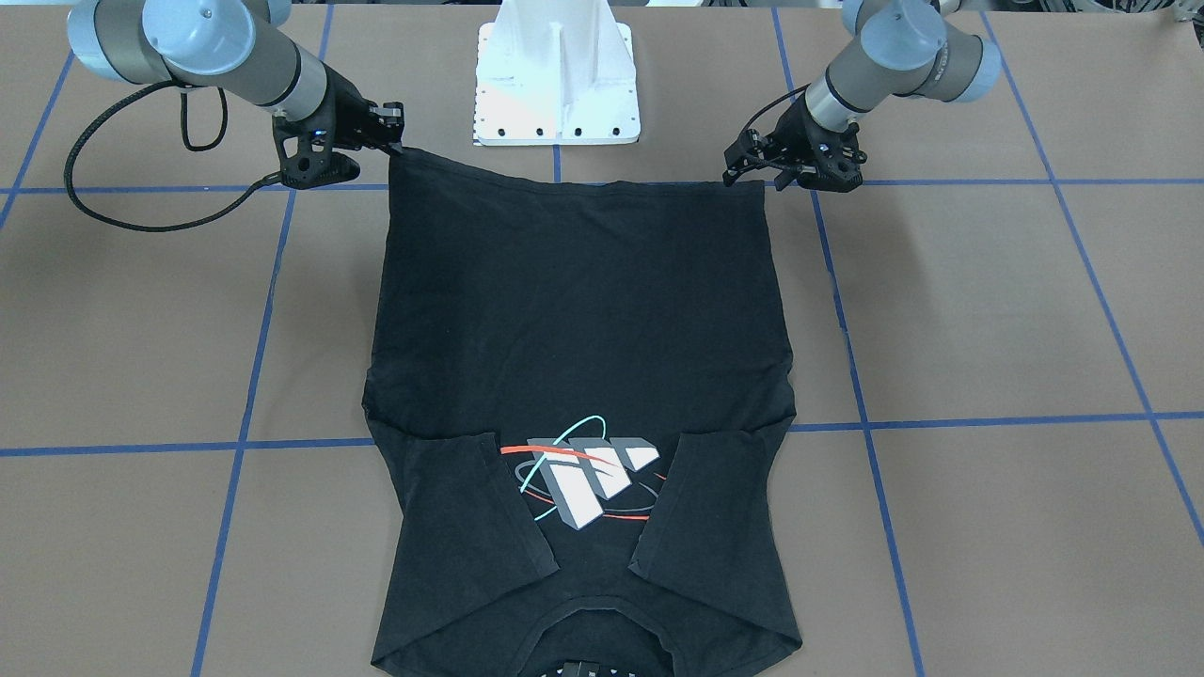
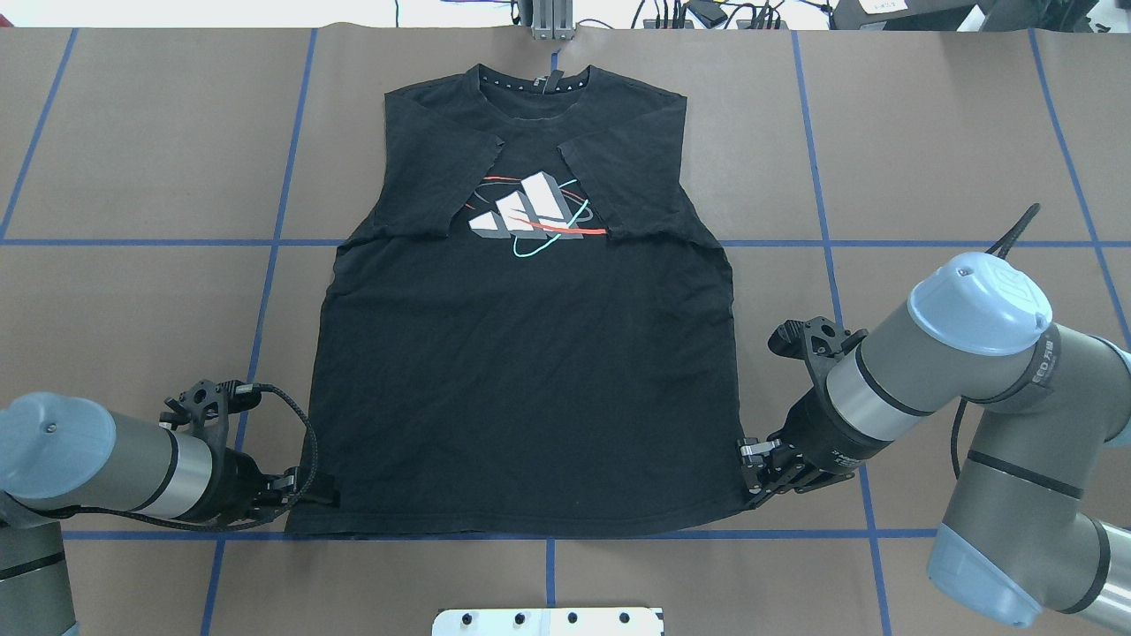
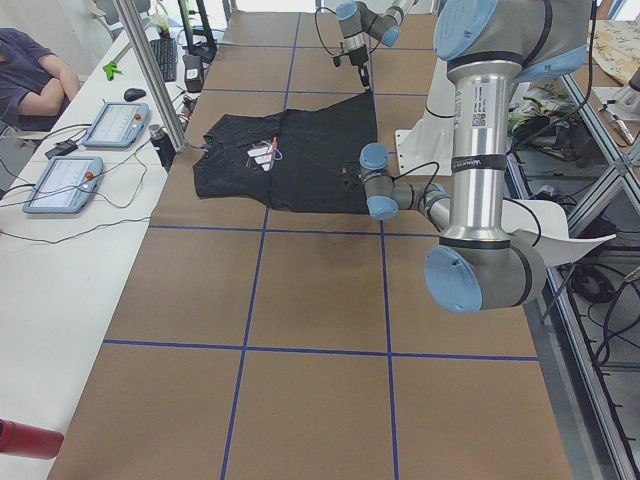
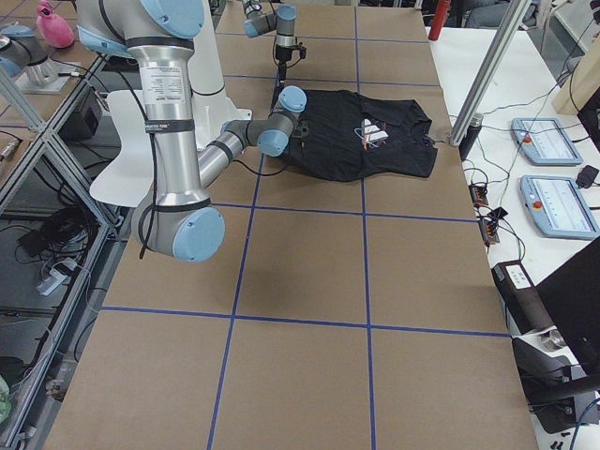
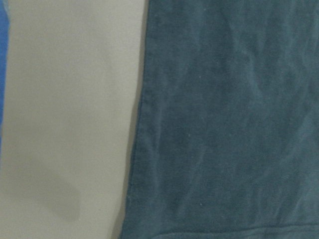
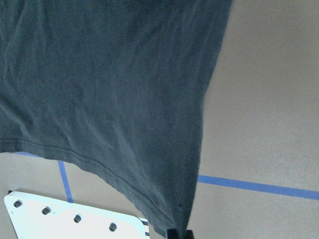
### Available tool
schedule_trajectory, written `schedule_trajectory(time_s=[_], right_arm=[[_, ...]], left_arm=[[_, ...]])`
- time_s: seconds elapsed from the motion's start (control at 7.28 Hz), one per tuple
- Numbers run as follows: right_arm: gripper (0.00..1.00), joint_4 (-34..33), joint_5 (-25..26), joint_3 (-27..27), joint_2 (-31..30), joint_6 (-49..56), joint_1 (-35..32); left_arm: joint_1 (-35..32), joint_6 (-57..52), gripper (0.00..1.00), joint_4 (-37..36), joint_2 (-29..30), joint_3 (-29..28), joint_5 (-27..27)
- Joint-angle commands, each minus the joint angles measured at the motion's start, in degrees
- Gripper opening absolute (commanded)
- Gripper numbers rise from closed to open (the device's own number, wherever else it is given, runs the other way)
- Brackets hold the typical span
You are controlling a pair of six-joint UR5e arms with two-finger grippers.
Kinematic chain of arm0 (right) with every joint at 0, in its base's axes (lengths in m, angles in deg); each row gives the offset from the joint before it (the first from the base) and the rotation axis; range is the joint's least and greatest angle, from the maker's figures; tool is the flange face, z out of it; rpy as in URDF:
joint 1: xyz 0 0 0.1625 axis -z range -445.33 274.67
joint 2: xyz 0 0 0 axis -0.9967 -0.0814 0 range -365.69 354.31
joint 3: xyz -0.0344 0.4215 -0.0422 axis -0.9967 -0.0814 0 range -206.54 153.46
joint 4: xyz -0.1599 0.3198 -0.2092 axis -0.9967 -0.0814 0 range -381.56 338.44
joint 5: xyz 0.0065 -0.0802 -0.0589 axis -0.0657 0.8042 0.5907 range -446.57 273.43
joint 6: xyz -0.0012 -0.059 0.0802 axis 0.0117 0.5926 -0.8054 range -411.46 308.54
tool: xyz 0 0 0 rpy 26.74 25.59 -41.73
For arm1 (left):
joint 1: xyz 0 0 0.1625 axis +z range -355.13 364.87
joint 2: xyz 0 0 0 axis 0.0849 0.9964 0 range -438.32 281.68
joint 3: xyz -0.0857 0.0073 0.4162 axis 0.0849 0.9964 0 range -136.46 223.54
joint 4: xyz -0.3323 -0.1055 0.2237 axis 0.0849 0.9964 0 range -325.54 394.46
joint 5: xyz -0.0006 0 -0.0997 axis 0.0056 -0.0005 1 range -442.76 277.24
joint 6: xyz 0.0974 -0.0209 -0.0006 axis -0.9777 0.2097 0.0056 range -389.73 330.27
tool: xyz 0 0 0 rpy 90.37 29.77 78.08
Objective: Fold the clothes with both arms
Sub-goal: 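Grasp the hem corner nearest the left gripper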
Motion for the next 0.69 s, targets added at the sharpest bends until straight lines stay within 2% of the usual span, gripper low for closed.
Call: schedule_trajectory(time_s=[0.0,0.55], right_arm=[[0.00,0.0,0.0,0.0,0.2,0.0,0.0],[0.00,0.0,-0.2,-0.1,0.2,0.7,0.0]], left_arm=[[1.0,0.1,0.94,0.0,0.1,-0.3,-0.5],[2.7,2.0,0.87,0.0,0.4,-1.5,-0.6]])
